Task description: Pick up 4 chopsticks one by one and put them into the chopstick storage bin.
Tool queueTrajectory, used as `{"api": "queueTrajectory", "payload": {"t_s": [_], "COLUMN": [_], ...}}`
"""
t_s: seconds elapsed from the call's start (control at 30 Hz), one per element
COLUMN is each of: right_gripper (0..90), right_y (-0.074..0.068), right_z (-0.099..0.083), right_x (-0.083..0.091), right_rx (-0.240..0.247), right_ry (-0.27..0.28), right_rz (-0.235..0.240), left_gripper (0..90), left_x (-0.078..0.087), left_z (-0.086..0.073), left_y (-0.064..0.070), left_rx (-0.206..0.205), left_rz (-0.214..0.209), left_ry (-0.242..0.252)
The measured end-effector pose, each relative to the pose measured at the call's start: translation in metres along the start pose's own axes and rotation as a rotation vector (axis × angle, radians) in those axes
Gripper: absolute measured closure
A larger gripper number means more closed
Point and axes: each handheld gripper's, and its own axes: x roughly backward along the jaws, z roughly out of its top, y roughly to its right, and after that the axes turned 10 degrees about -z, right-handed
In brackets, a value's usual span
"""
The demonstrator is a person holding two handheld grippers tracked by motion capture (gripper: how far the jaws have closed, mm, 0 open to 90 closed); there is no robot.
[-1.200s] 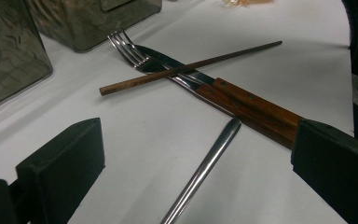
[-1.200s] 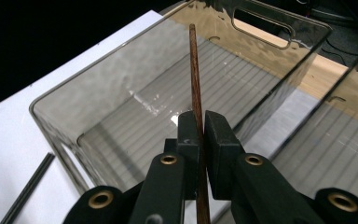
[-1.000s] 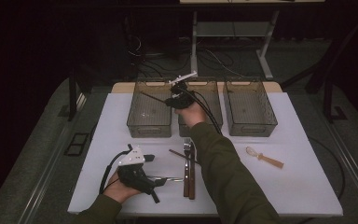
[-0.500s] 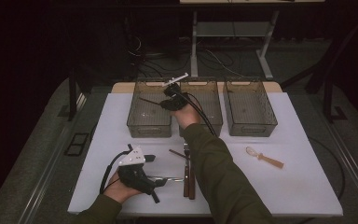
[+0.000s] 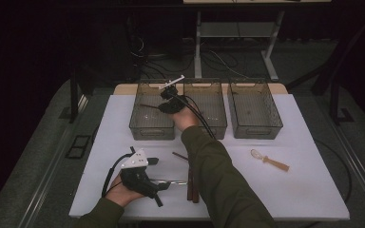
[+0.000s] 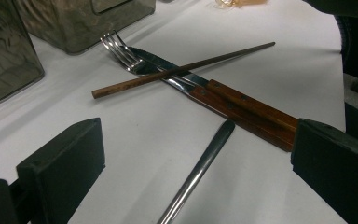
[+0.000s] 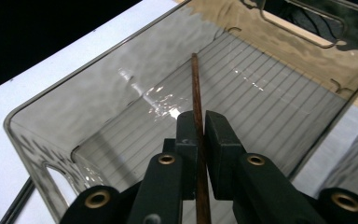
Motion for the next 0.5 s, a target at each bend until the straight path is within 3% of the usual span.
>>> {"api": "queueTrajectory", "payload": {"t_s": [0.17, 0.5], "right_gripper": [63.5, 54.9], "right_y": [-0.001, 0.008], "right_z": [0.001, -0.003], "right_x": [0.003, 0.022], "right_rx": [0.004, -0.023], "right_ry": [0.006, 0.036], "right_rz": [0.012, 0.072], "left_gripper": [1.6, 1.6], "left_x": [0.001, 0.001], "left_z": [0.0, 0.0], "left_y": [0.0, 0.0], "left_rx": [0.001, -0.006], "left_rz": [0.001, 0.004], "left_ry": [0.002, 0.001]}}
